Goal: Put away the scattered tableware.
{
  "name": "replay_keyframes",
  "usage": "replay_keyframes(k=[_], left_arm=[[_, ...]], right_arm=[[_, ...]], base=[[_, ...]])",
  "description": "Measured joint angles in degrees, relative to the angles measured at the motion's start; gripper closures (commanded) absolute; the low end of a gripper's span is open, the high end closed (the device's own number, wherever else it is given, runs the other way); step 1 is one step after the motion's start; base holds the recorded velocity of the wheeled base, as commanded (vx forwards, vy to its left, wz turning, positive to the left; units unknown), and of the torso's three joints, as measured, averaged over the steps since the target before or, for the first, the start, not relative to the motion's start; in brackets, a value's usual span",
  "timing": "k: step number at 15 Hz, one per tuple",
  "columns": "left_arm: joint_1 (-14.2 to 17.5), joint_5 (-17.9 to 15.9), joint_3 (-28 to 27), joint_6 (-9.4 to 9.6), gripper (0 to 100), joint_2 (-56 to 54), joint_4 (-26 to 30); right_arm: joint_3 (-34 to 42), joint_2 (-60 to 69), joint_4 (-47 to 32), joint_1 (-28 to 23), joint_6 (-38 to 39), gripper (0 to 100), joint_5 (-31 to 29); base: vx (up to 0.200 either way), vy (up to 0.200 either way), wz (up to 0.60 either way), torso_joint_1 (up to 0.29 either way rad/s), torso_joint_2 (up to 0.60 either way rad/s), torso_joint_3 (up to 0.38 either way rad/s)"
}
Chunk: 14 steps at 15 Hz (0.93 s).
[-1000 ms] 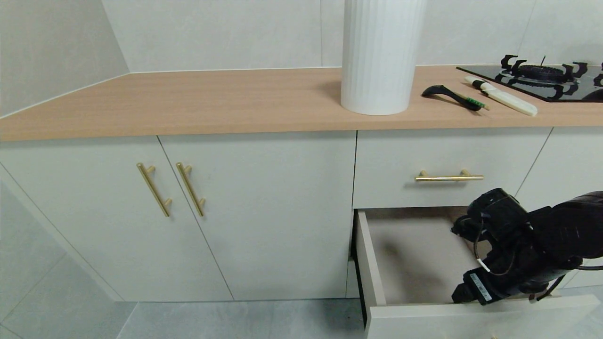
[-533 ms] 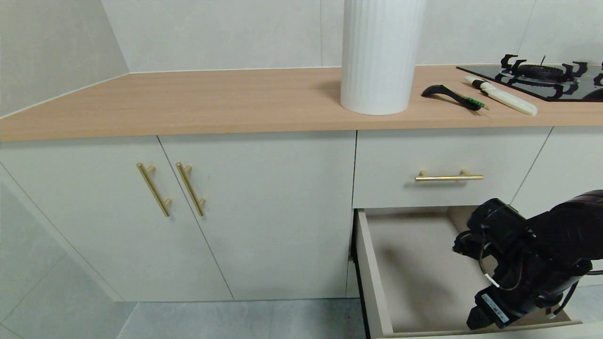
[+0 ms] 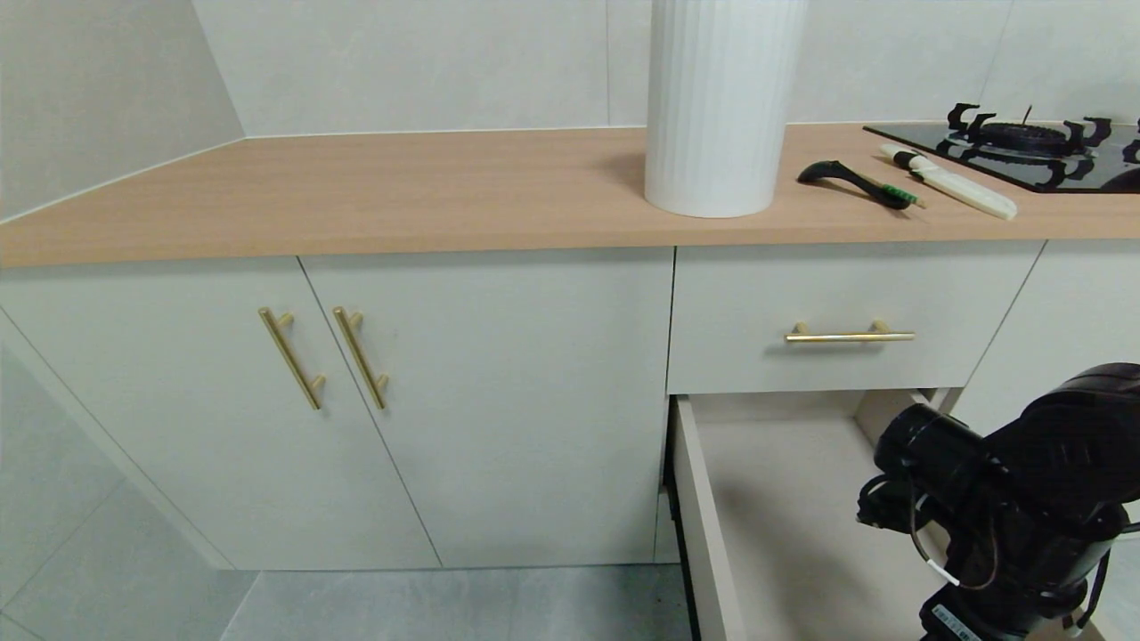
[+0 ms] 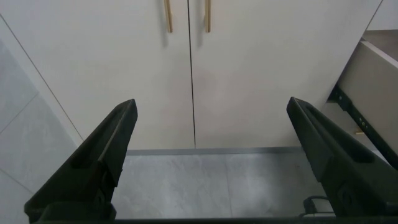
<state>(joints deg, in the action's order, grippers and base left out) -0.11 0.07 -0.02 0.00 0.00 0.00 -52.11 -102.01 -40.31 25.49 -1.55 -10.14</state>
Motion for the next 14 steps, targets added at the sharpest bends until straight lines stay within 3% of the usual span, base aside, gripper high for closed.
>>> replay_keyframes(k=[8,11,14], left_arm=[[0.01,0.0,0.02,0.0,0,0.0,0.0],[0.0,0.0,0.02,0.0,0,0.0,-0.02],[0.0,0.0,0.0,0.0,0,0.0,0.0]], right_arm=[[-1.41,-0.46,-1.89,0.69,1.15,0,-0.39],[-4.46,1.0,5.5,-1.13,8.14,0,-0.41],[-4.89,3.67,13.89,-4.46,9.12,0,-0.44]], base=[[0.0,0.0,0.0,0.0,0.0,0.0],[0.0,0.0,0.0,0.0,0.0,0.0],[0.0,0.0,0.0,0.0,0.0,0.0]])
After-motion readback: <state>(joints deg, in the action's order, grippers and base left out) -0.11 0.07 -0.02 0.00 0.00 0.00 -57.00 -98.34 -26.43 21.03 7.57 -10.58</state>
